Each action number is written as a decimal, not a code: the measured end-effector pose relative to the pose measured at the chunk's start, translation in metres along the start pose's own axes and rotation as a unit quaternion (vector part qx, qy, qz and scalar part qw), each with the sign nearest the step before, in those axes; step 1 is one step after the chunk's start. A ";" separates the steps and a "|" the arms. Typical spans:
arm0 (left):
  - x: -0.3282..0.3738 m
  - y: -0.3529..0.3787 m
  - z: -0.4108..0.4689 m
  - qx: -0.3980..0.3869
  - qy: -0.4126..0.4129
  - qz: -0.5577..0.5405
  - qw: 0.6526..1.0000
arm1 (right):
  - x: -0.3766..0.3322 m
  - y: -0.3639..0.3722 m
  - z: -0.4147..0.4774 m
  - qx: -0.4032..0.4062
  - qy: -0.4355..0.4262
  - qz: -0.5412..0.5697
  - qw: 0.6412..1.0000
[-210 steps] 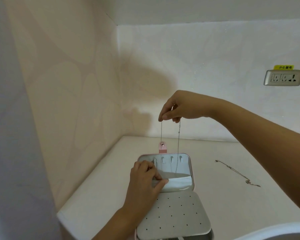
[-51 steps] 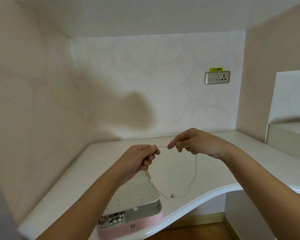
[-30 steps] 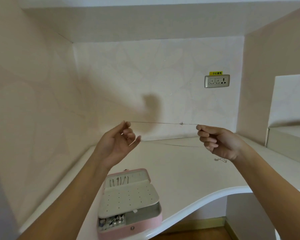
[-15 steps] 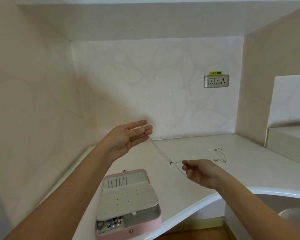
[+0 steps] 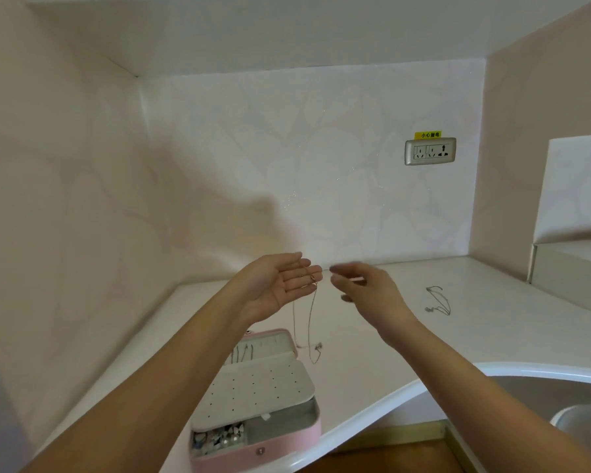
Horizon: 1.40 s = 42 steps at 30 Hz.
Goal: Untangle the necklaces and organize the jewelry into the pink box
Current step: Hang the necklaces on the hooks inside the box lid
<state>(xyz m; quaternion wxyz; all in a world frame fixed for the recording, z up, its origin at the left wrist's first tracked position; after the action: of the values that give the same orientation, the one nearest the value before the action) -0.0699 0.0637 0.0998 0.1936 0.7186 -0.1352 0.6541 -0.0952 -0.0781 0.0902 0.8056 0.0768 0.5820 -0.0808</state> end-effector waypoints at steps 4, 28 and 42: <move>0.002 0.001 -0.002 -0.006 0.006 -0.005 1.000 | -0.042 0.021 -0.001 -0.037 -0.099 -0.077 0.991; -0.018 -0.047 -0.002 -0.009 0.023 0.111 0.994 | -0.028 0.080 0.032 -0.236 -0.027 -0.232 0.943; -0.094 -0.097 0.001 0.169 0.058 0.720 0.670 | -0.084 0.089 0.077 -0.197 -0.021 -0.124 0.972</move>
<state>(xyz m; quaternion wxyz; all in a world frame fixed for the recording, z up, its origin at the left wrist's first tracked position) -0.0354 0.1438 -0.0032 -0.4546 0.3789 -0.4865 0.6427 -0.0302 -0.0047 0.1968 0.8008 -0.1580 0.5740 -0.0652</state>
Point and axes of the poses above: each hand's wrist, its own z-axis towards the middle knuckle, its own y-axis out of the palm, x = y × z, the point moved 10 cm from there along z, towards the middle knuckle, and after that the axes turned 13 degrees about z, right-handed, at the moved point
